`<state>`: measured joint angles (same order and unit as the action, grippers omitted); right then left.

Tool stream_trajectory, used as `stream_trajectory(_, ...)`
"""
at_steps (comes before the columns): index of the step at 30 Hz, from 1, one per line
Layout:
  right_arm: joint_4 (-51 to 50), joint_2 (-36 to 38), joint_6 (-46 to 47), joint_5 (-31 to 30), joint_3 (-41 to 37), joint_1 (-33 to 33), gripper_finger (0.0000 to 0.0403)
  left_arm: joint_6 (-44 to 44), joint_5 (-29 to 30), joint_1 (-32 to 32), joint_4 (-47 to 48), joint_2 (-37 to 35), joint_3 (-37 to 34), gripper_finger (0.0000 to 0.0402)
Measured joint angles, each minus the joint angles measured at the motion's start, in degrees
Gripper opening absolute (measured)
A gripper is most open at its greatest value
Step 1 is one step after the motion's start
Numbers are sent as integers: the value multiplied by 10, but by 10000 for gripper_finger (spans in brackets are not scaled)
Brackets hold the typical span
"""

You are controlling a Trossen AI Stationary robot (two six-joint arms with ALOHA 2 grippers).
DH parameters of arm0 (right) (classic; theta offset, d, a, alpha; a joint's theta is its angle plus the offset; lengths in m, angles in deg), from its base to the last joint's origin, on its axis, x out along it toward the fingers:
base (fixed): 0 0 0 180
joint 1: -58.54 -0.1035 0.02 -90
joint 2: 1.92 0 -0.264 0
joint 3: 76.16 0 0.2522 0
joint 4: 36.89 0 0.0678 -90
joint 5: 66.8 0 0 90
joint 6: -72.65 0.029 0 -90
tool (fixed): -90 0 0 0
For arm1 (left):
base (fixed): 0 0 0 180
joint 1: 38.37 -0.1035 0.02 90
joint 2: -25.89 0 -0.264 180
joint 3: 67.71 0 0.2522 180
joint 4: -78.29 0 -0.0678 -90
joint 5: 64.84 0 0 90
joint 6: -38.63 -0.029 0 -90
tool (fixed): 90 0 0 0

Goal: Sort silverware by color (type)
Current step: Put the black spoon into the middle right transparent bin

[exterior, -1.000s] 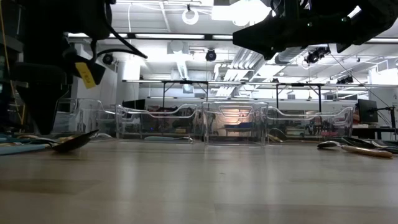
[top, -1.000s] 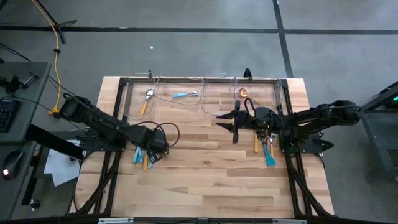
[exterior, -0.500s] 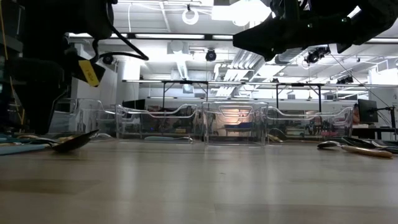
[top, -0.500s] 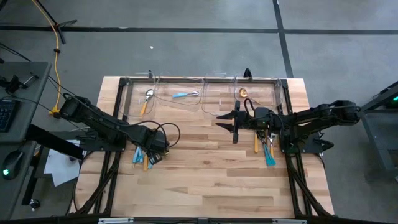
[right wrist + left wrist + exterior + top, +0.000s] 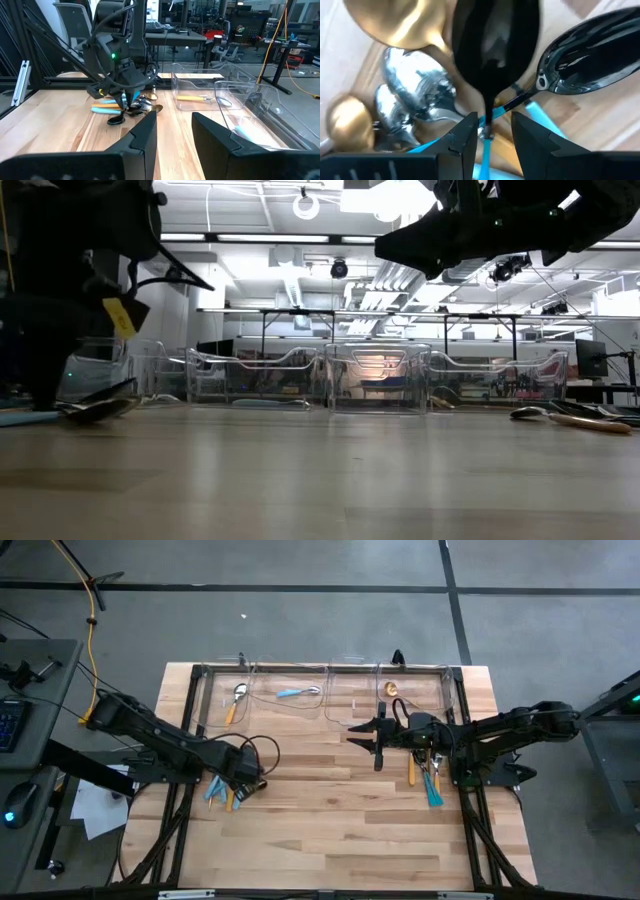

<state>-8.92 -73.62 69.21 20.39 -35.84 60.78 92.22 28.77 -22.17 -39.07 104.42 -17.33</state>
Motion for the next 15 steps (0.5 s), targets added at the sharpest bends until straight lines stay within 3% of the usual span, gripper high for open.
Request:
stream_trajectory(5, -6, 0, 0, 0, 0, 0, 108, 3, -3, 0, -2, -21, -2, 92)
stream_trajectory(12, -9, 0, 0, 0, 0, 0, 108, 3, 10, 0, -3, -23, -1, 15)
stream_trajectory(15, -10, 0, 0, 0, 0, 0, 108, 4, 17, 0, -5, -23, -1, 4)
